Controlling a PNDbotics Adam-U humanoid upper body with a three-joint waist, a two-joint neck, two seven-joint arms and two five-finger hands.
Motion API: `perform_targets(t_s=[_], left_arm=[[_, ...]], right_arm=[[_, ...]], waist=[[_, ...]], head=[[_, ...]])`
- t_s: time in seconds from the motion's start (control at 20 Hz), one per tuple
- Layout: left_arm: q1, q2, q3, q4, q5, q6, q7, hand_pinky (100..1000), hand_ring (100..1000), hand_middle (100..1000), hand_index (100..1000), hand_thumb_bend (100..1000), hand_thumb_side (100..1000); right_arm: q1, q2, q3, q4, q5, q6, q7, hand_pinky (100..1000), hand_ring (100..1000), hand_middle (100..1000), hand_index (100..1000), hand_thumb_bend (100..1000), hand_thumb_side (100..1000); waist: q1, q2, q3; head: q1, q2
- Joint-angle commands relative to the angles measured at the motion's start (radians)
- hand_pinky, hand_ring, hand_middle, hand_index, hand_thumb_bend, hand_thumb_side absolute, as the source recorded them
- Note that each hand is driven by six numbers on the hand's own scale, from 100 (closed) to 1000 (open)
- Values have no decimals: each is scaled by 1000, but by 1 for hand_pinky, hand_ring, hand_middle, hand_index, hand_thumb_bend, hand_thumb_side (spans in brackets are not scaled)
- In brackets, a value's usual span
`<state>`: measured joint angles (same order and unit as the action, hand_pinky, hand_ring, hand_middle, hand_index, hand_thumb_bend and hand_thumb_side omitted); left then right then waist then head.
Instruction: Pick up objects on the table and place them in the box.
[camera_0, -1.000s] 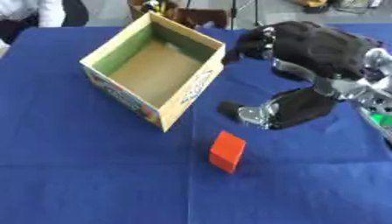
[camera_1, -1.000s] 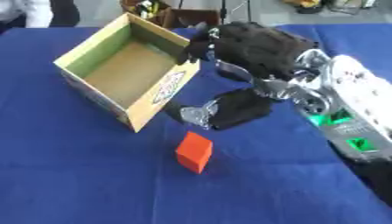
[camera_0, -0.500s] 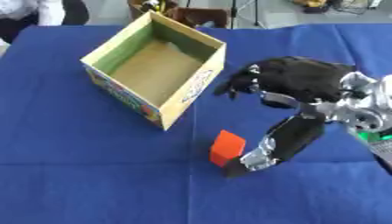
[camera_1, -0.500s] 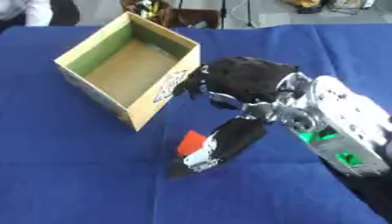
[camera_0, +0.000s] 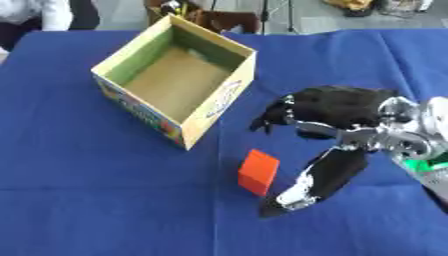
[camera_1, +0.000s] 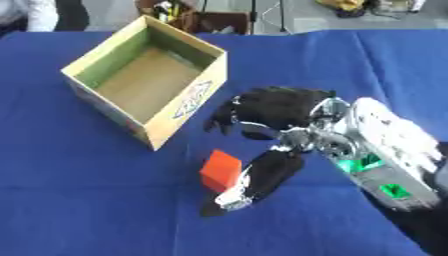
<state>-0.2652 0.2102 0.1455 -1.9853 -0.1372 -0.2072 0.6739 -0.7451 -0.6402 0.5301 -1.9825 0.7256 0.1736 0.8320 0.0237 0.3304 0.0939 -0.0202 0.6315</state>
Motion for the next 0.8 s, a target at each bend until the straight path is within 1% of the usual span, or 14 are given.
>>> perform_targets(t_s=[0.05, 0.5, 0.8], left_arm=[[-6, 18, -3, -15, -4, -1, -4, 382, 688, 618, 729, 117, 1000], [-7, 18, -6, -15, -4, -2, -8, 383, 690, 617, 729, 118, 1000], [-10, 17, -8, -15, -4, -3, -13, 383, 691, 618, 728, 119, 1000]], right_arm=[[1, -2, -8, -18, 36, 34, -8, 815, 853, 693, 900, 702, 894], [37, 37, -3, -3, 113, 108, -31, 816, 854, 689, 900, 685, 862], [52, 65, 1, 55, 162, 112, -64, 820, 856, 687, 899, 680, 841]], waist=[[0, -21, -1], [-5, -17, -8], [-11, -16, -10]], head=[[-1, 4], [-1, 5], [-3, 1]])
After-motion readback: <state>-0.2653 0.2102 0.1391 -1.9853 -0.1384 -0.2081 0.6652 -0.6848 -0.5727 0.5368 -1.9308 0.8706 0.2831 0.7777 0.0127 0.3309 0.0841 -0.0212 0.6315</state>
